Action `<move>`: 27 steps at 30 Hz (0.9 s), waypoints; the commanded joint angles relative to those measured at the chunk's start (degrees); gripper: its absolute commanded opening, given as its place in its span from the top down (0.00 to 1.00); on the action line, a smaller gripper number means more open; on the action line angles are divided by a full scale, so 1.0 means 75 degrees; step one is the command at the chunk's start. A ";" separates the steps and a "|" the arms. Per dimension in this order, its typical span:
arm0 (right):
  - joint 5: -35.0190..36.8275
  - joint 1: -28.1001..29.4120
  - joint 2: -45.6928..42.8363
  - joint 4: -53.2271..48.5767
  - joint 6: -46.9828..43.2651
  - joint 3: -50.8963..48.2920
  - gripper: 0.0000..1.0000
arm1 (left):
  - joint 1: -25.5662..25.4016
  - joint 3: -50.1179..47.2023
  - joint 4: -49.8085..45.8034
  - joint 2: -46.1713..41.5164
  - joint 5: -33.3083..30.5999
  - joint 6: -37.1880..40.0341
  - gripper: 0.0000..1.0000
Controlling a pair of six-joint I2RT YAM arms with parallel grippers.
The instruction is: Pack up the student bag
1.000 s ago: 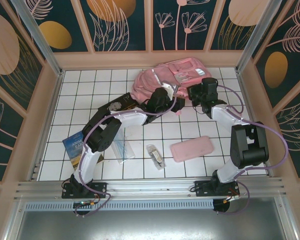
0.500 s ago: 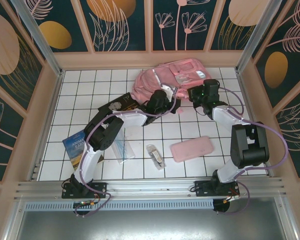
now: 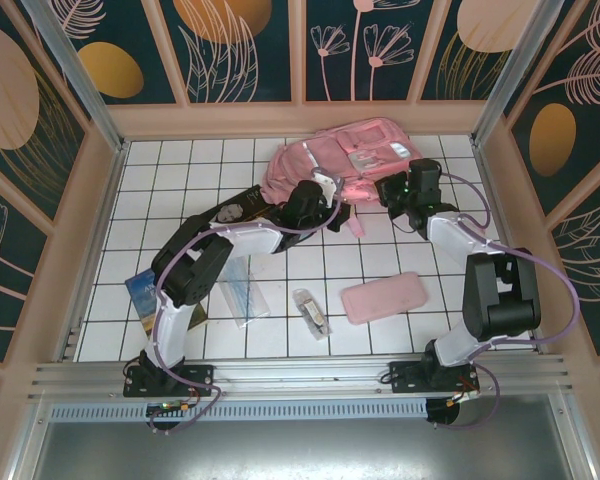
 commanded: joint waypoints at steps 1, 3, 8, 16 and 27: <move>0.0392 -0.0413 -0.0730 0.0337 -0.0190 0.0041 1.00 | 0.0607 -0.0263 -0.1559 -0.0211 -0.0774 -0.0165 1.00; 0.0502 -0.0469 -0.0685 0.0356 -0.0259 0.0042 1.00 | 0.0617 -0.0228 -0.2062 -0.0348 -0.0527 -0.0377 1.00; 0.0440 -0.0551 -0.0510 0.0567 -0.0325 0.0029 1.00 | 0.0608 -0.0211 -0.2911 -0.0536 0.0258 -0.0837 1.00; 0.0379 -0.0664 -0.0192 0.0289 -0.0935 0.0253 1.00 | 0.0827 -0.0305 -0.3947 -0.0939 -0.1058 -0.0483 1.00; -0.0139 -0.1086 0.0874 -0.0677 -0.2841 0.1474 1.00 | 0.1027 -0.0340 -0.5998 -0.1414 -0.1309 0.0737 1.00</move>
